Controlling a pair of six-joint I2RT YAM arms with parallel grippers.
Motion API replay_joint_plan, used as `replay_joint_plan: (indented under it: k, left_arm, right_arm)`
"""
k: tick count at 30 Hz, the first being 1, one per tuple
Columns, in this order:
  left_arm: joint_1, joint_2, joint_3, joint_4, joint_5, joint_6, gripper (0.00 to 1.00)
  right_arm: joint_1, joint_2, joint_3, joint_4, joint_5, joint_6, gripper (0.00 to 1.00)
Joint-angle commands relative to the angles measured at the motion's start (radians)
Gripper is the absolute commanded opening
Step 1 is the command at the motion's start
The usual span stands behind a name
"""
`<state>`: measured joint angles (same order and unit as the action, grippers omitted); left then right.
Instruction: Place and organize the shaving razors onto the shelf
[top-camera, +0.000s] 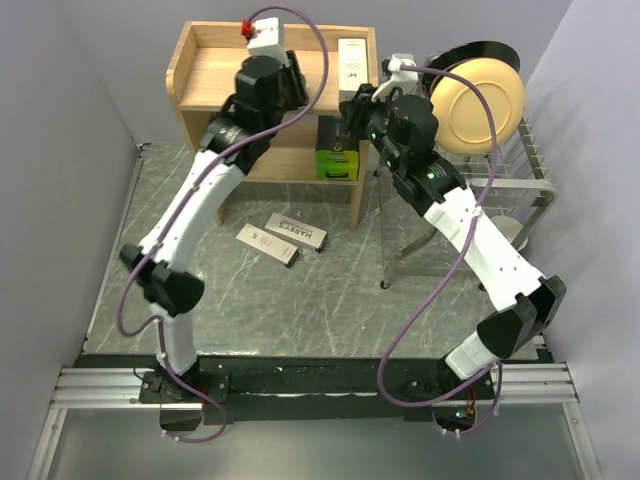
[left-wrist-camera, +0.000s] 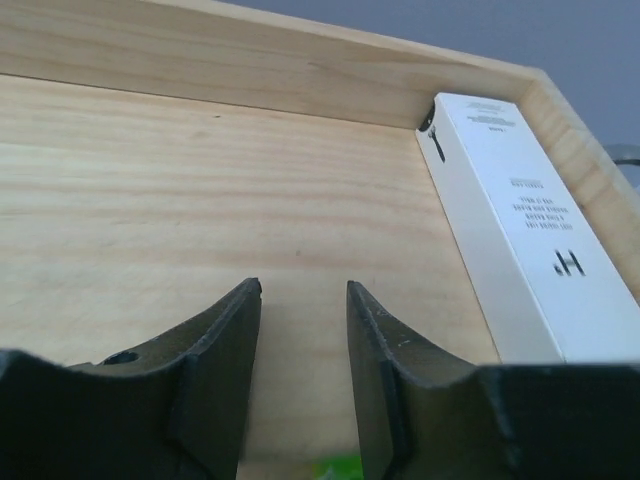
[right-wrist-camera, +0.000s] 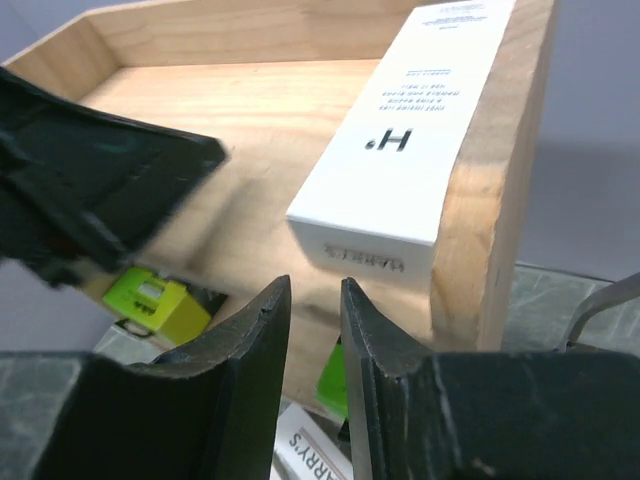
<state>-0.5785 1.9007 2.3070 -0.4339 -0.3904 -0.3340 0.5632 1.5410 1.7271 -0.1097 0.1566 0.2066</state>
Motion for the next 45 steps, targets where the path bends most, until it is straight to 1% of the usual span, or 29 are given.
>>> replay_joint_plan:
  k: [1,2,3,4,5,6,7,8,9,10,11,12,13,14,15,17,19,20,22,23,24,26,27,28,33,39,44,45]
  left_arm:
    - [0.005,-0.286,-0.192,0.040,0.094,0.133,0.48]
    - [0.005,-0.354,-0.286,0.141,0.123,0.150,0.48]
    - [0.005,-0.502,-0.388,0.197,0.202,0.191,0.49]
    - [0.005,-0.572,-0.576,0.260,0.231,0.214,0.52]
    - [0.003,-0.635,-0.650,0.294,0.251,0.231,0.53]
    - [0.003,-0.722,-0.702,0.285,0.265,0.242,0.55]
    - [0.003,-0.747,-0.751,0.244,0.274,0.245,0.61]
    - [0.008,-0.765,-0.764,0.194,0.272,0.247,0.65]
    - [0.017,-0.796,-0.777,0.090,0.281,0.245,0.73]
    - [0.057,-0.816,-0.828,0.057,0.338,0.243,0.75]
    - [0.080,-0.840,-0.859,0.023,0.363,0.240,0.77]
    - [0.100,-0.892,-0.892,0.000,0.380,0.239,0.79]
    - [0.126,-0.919,-0.962,-0.037,0.383,0.236,0.85]
    - [0.137,-0.943,-0.995,-0.054,0.381,0.230,0.87]
    - [0.152,-0.988,-1.024,-0.072,0.398,0.214,0.90]
    - [0.207,-1.029,-1.116,-0.114,0.473,0.223,0.92]
    - [0.239,-1.083,-1.194,-0.133,0.489,0.256,0.93]
    - [0.252,-1.095,-1.209,-0.144,0.510,0.274,0.94]
    - [0.284,-1.131,-1.224,-0.170,0.547,0.322,0.95]
    - [0.293,-1.141,-1.221,-0.221,0.583,0.328,0.96]
    - [0.298,-1.164,-1.218,-0.245,0.666,0.396,0.97]
    - [0.299,-1.210,-1.222,-0.284,0.671,0.377,1.00]
    - [0.310,-1.224,-1.232,-0.287,0.667,0.369,1.00]
    - [0.321,-1.239,-1.235,-0.290,0.667,0.366,1.00]
    - [0.385,-1.267,-1.229,-0.293,0.663,0.352,1.00]
    - [0.407,-1.266,-1.232,-0.270,0.673,0.340,0.99]
    - [0.413,-1.258,-1.241,-0.250,0.668,0.340,1.00]
    - [0.419,-1.255,-1.241,-0.249,0.671,0.307,1.00]
  right_arm:
    - [0.018,-0.131,-0.098,0.036,-0.083,-0.033,0.36]
    - [0.026,-0.149,-0.124,0.044,-0.109,-0.044,0.37]
    - [0.050,-0.186,-0.150,0.056,-0.129,-0.074,0.40]
    - [0.064,-0.205,-0.178,0.061,-0.150,-0.085,0.42]
    - [0.085,-0.222,-0.242,0.067,-0.152,-0.108,0.51]
    - [0.127,-0.251,-0.276,0.074,-0.182,-0.125,0.57]
    - [0.153,-0.262,-0.335,0.074,-0.224,-0.150,0.62]
    - [0.174,-0.269,-0.363,0.071,-0.241,-0.191,0.72]
    - [0.194,-0.271,-0.386,0.065,-0.262,-0.199,0.76]
    - [0.229,-0.268,-0.423,0.058,-0.290,-0.225,0.79]
    - [0.243,-0.253,-0.435,0.041,-0.334,-0.242,0.84]
    - [0.259,-0.245,-0.449,0.036,-0.353,-0.245,0.86]
    - [0.280,-0.234,-0.477,0.035,-0.371,-0.246,0.88]
    - [0.293,-0.208,-0.488,0.035,-0.403,-0.248,0.90]
    - [0.302,-0.188,-0.495,0.030,-0.413,-0.246,0.90]
    - [0.314,-0.113,-0.491,0.006,-0.452,-0.245,0.91]
    - [0.316,-0.050,-0.448,-0.024,-0.474,-0.256,0.91]
    - [0.316,0.017,-0.427,-0.063,-0.480,-0.281,0.92]
    - [0.316,0.079,-0.368,-0.100,-0.483,-0.331,0.92]
    - [0.317,0.137,-0.345,-0.148,-0.476,-0.373,0.93]
    - [0.316,0.171,-0.319,-0.183,-0.467,-0.397,0.94]
    - [0.316,0.267,-0.223,-0.301,-0.460,-0.444,0.95]
    - [0.316,0.298,-0.155,-0.338,-0.459,-0.458,0.95]
    - [0.316,0.354,-0.123,-0.396,-0.459,-0.473,0.95]
    - [0.314,0.490,0.053,-0.479,-0.408,-0.477,0.96]
    - [0.296,0.634,0.204,-0.565,-0.359,-0.443,0.97]
    - [0.280,0.689,0.213,-0.578,-0.301,-0.437,0.98]
    - [0.277,0.696,0.210,-0.578,-0.293,-0.432,0.98]
